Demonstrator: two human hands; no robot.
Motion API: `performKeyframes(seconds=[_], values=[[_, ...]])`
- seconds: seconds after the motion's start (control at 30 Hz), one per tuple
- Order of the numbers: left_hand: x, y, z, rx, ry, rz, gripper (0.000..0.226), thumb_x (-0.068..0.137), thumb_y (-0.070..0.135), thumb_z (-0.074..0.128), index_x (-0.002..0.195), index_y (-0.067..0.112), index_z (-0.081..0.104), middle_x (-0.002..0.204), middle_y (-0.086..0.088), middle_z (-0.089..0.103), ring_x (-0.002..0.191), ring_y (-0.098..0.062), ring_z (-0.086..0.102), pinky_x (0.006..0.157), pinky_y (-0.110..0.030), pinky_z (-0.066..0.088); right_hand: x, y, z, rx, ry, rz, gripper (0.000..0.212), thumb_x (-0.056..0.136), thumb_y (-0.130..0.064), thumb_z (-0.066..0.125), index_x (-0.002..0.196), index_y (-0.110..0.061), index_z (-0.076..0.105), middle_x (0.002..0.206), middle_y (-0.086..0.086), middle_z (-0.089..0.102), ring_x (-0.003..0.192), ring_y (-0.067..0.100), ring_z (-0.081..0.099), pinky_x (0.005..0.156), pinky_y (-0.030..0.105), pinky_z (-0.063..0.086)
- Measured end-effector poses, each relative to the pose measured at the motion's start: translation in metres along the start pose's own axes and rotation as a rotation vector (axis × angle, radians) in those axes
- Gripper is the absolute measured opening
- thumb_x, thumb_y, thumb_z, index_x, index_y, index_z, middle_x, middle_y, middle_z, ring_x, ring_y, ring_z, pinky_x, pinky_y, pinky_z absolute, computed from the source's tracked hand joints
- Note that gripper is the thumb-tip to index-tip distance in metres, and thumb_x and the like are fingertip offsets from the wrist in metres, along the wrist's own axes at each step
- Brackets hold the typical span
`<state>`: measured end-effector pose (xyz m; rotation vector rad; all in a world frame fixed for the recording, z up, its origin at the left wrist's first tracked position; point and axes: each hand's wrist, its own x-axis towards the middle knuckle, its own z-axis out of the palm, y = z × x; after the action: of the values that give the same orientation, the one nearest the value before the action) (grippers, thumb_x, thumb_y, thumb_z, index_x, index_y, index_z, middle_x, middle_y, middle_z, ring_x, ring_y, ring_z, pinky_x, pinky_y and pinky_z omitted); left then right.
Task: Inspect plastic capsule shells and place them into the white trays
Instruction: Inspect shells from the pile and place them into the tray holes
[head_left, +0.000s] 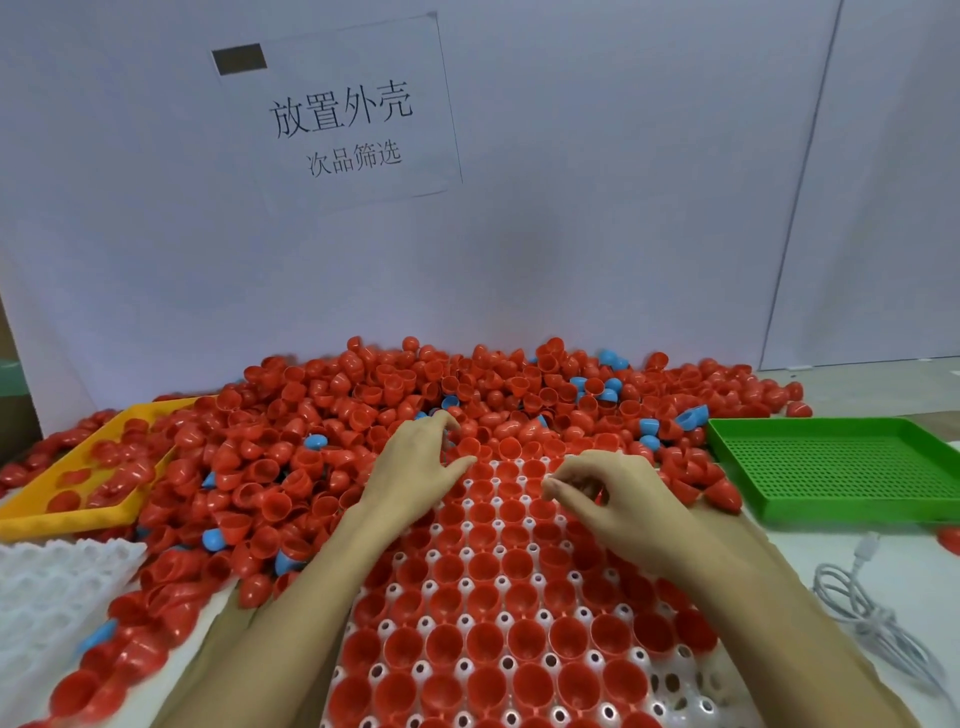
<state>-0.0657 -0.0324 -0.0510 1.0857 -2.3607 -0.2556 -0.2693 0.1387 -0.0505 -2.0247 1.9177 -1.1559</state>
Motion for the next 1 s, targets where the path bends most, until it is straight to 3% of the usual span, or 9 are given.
performKeyframes(seconds=[0.17, 0.3, 0.4, 0.53, 0.63, 0.77, 0.83, 0.93, 1.0], values=[[0.006, -0.003, 0.005, -0.026, 0.021, -0.036, 0.03, 0.088, 0.038, 0.08, 0.112, 0.02, 0.077, 0.095, 0.011, 0.073, 0.098, -0.009, 0.064, 0.094, -0.036, 0.056, 0.0, 0.002, -0.002, 0.003, 0.01, 0.007, 0.018, 0.102, -0.033, 0.067, 0.092, -0.023, 0.079, 0.081, -0.013, 0.07, 0.078, 0.007, 0.065, 0.073, 0.024, 0.052], [-0.004, 0.001, -0.007, -0.244, 0.189, -0.07, 0.019, 0.09, 0.03, 0.081, 0.108, 0.025, 0.079, 0.097, 0.016, 0.076, 0.095, 0.002, 0.068, 0.09, -0.017, 0.053, 0.0, 0.005, -0.005, -0.006, 0.047, 0.011, 0.017, 0.102, -0.032, 0.068, 0.093, -0.021, 0.079, 0.081, -0.013, 0.07, 0.081, 0.007, 0.065, 0.071, 0.018, 0.049], [-0.019, 0.011, -0.024, -0.461, 0.249, -0.061, 0.008, 0.093, 0.021, 0.078, 0.097, 0.028, 0.079, 0.092, 0.017, 0.077, 0.095, 0.003, 0.071, 0.088, -0.015, 0.055, 0.0, 0.001, -0.006, 0.068, 0.072, 0.038, 0.015, 0.102, -0.032, 0.067, 0.096, -0.026, 0.079, 0.081, -0.014, 0.072, 0.081, 0.008, 0.068, 0.071, 0.021, 0.053], [-0.049, 0.035, -0.036, -0.608, 0.223, -0.047, 0.011, 0.094, 0.015, 0.077, 0.094, 0.026, 0.079, 0.091, 0.012, 0.079, 0.088, -0.006, 0.075, 0.082, -0.019, 0.059, 0.0, -0.01, -0.01, 0.316, 0.048, 0.086, 0.011, 0.103, -0.03, 0.066, 0.11, -0.031, 0.074, 0.085, -0.007, 0.075, 0.079, 0.015, 0.074, 0.073, 0.032, 0.061], [-0.069, 0.056, -0.039, -0.727, 0.082, -0.01, 0.01, 0.095, 0.015, 0.076, 0.092, 0.024, 0.078, 0.091, 0.006, 0.079, 0.086, -0.013, 0.076, 0.08, -0.024, 0.06, -0.003, -0.028, -0.011, 0.635, -0.097, 0.069, 0.031, 0.1, -0.028, 0.072, 0.13, -0.031, 0.066, 0.098, 0.004, 0.076, 0.086, 0.025, 0.078, 0.069, 0.031, 0.061], [-0.082, 0.069, -0.035, -0.764, 0.071, 0.009, 0.008, 0.096, 0.017, 0.075, 0.091, 0.023, 0.076, 0.088, 0.003, 0.077, 0.083, -0.021, 0.075, 0.081, -0.041, 0.061, -0.006, -0.04, -0.011, 0.588, -0.137, 0.015, 0.033, 0.094, -0.029, 0.079, 0.126, -0.029, 0.072, 0.113, -0.001, 0.074, 0.095, 0.024, 0.078, 0.078, 0.032, 0.063], [-0.086, 0.068, -0.036, -0.803, 0.097, -0.004, 0.001, 0.094, 0.026, 0.077, 0.095, 0.026, 0.076, 0.092, 0.004, 0.078, 0.087, -0.021, 0.075, 0.081, -0.04, 0.061, -0.006, -0.041, -0.013, 0.61, -0.141, 0.014, 0.029, 0.094, -0.025, 0.079, 0.123, -0.024, 0.074, 0.116, 0.001, 0.076, 0.097, 0.023, 0.078, 0.083, 0.031, 0.063], [-0.09, 0.066, -0.04, -1.008, -0.029, 0.013, 0.04, 0.084, 0.043, 0.084, 0.119, 0.03, 0.07, 0.11, 0.003, 0.075, 0.108, -0.017, 0.073, 0.089, -0.026, 0.059, -0.008, -0.041, -0.02, 0.691, -0.131, 0.003, 0.029, 0.096, -0.019, 0.077, 0.124, -0.023, 0.074, 0.117, 0.001, 0.078, 0.103, 0.022, 0.078, 0.09, 0.025, 0.06], [-0.093, 0.065, -0.041, -1.054, -0.047, 0.098, 0.058, 0.08, 0.031, 0.091, 0.129, 0.026, 0.062, 0.116, 0.001, 0.072, 0.114, -0.021, 0.071, 0.095, -0.022, 0.056, -0.009, -0.043, -0.025, 0.721, -0.11, -0.005, 0.03, 0.096, -0.019, 0.076, 0.126, -0.026, 0.073, 0.119, 0.001, 0.078, 0.106, 0.021, 0.077, 0.091, 0.023, 0.059]])
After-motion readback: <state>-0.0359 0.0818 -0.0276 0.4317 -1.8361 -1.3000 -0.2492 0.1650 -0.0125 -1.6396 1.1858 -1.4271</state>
